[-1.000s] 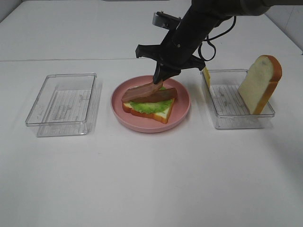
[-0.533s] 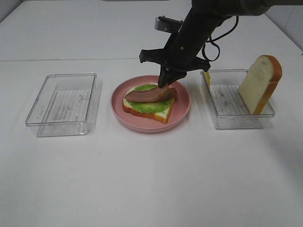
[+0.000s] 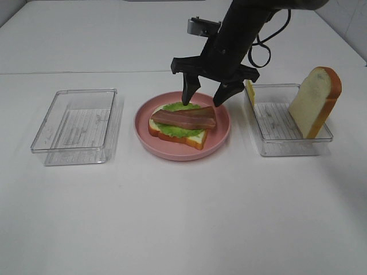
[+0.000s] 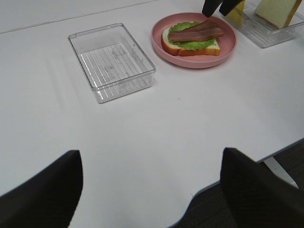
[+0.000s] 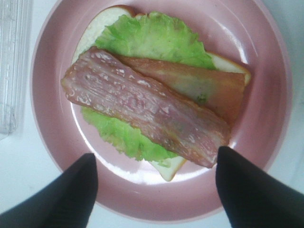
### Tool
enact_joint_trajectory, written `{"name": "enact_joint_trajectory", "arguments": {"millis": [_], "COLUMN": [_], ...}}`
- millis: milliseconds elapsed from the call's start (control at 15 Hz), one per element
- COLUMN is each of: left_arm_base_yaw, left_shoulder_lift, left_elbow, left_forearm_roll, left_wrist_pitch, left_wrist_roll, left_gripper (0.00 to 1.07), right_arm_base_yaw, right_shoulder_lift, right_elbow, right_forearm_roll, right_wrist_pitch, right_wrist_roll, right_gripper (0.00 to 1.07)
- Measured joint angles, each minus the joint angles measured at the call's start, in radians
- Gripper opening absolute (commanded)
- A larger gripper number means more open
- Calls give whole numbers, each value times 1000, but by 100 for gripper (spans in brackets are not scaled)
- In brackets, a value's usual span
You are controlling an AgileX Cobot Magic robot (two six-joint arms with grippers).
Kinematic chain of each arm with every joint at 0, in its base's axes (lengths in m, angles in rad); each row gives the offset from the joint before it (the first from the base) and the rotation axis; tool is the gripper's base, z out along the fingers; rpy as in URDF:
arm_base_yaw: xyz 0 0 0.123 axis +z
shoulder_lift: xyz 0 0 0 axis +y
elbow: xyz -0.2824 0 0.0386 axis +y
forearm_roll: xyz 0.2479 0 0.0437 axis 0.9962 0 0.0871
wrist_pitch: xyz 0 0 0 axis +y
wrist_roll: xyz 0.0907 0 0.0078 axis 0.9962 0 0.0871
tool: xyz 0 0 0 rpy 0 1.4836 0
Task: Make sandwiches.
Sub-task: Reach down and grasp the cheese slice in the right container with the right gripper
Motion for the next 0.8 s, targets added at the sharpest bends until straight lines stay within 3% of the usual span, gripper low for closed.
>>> {"name": "enact_joint_trajectory", "arguments": {"millis": [200,467,800], "left_arm_base_yaw": [0,0,0], "left_shoulder_lift": [0,0,0], "left_elbow": [0,0,0], "left_forearm_roll": [0,0,0], "left_wrist_pitch": [0,0,0], "left_wrist_roll": [0,0,0], "left_gripper": [76,76,76], "right_arm_base_yaw": [0,-4,-112], "right_shoulder_lift": [-28,-39,-39], "right_elbow": [-81,-162,-165], "right_forearm_roll": [-87,-316,-278], "right_wrist_pitch": [102,192,137], "right_wrist_roll": [10,86,91], "right_gripper": [67,67,67]}}
